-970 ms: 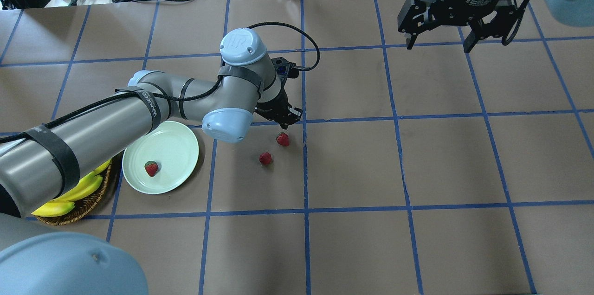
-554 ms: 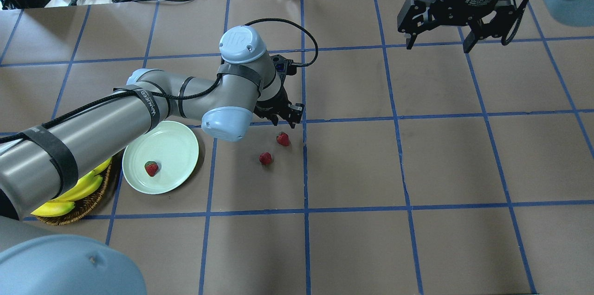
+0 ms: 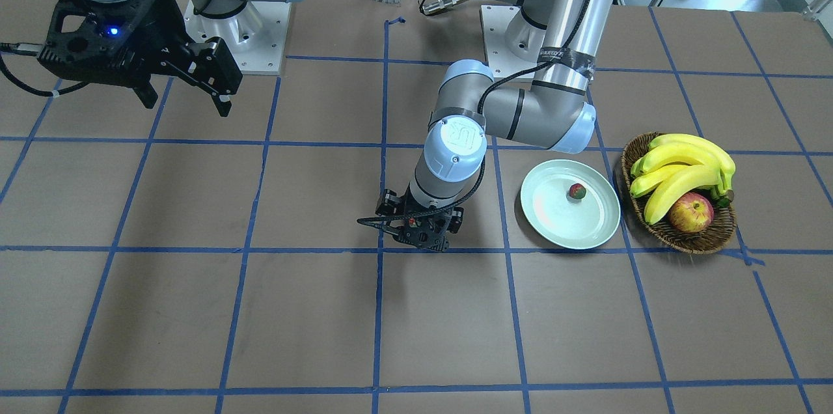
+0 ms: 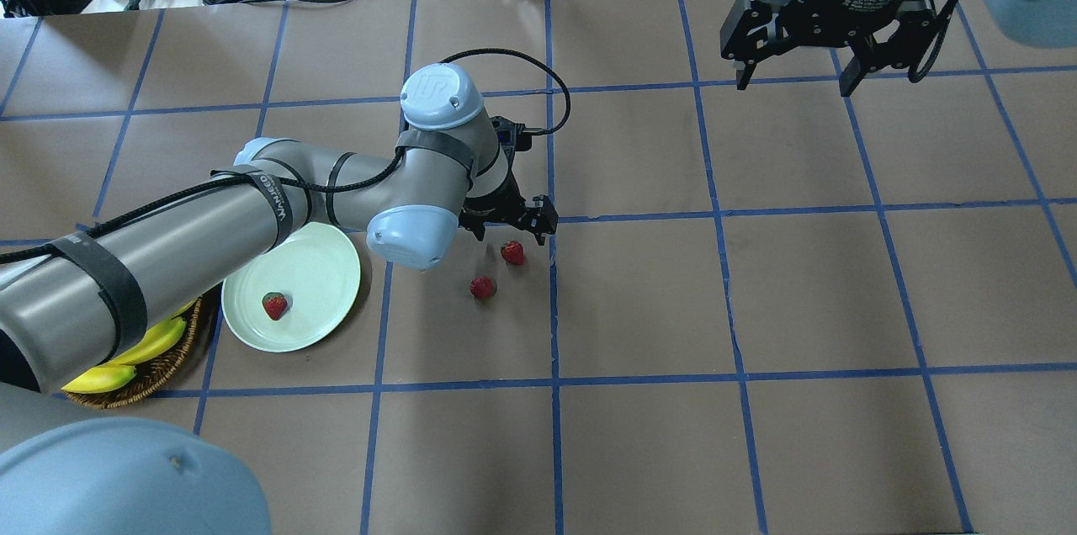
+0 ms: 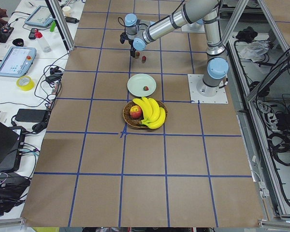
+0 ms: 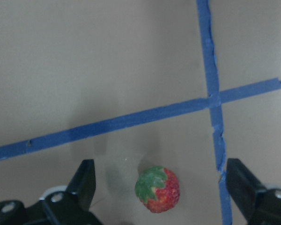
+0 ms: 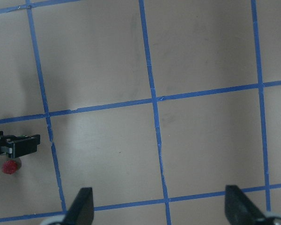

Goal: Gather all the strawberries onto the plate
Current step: 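Lower the left gripper and grasp the next strawberry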

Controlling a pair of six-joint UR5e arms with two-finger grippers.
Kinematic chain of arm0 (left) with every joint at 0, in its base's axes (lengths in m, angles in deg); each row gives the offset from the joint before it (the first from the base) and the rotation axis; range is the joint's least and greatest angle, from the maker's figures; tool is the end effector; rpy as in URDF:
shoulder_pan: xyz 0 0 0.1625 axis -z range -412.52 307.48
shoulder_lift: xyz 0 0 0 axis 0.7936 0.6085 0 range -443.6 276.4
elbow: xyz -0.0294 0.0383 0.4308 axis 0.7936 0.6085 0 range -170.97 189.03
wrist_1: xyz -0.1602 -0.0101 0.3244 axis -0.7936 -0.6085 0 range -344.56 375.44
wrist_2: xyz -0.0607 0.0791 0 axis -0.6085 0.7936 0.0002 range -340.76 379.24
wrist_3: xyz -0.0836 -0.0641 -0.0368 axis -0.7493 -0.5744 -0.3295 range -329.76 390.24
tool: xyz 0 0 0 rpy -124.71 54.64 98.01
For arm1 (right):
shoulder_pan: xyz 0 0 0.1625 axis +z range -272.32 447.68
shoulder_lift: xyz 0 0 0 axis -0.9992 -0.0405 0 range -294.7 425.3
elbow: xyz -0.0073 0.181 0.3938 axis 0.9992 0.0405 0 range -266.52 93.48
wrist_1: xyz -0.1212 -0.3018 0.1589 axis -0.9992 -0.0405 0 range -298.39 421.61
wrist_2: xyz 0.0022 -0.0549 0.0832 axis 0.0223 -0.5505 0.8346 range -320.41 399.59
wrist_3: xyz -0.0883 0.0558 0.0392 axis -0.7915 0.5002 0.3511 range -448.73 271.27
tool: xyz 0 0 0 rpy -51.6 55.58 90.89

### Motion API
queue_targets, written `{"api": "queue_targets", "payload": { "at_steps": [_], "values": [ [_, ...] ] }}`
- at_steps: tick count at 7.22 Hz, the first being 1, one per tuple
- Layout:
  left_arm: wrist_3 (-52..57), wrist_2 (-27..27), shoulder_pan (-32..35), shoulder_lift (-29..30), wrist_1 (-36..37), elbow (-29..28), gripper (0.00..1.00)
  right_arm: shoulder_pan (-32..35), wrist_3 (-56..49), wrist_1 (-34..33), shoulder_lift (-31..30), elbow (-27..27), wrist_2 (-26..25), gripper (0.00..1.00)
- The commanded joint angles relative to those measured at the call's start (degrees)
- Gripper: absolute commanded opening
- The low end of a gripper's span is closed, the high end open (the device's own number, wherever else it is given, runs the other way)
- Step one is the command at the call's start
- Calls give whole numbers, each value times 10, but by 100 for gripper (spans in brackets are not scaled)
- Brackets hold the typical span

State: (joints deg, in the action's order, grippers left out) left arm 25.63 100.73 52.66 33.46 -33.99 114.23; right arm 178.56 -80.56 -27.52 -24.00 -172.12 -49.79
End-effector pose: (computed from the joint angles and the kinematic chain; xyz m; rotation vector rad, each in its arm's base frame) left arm -0.2868 -0.4845 0.2089 -0.2729 -2.9868 -0.0819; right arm 0.1414 -0.4441 0.5112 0.1982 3.1197 -0.0756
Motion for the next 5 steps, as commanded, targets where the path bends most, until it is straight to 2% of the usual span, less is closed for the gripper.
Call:
{"api": "queue_targets", "payload": {
  "at_steps": [1,2,3,5],
  "values": [
    [-7,0,0,-1,0,9,97,0,0,-1,0,0,0,100],
    [-9,-4,0,-1,0,8,60,0,0,0,0,0,0,100],
    [-10,-6,0,-2,-1,7,3,1,0,0,0,0,0,100],
    [-9,-8,0,-3,0,6,0,0,1,0,0,0,1,100]
  ]
}}
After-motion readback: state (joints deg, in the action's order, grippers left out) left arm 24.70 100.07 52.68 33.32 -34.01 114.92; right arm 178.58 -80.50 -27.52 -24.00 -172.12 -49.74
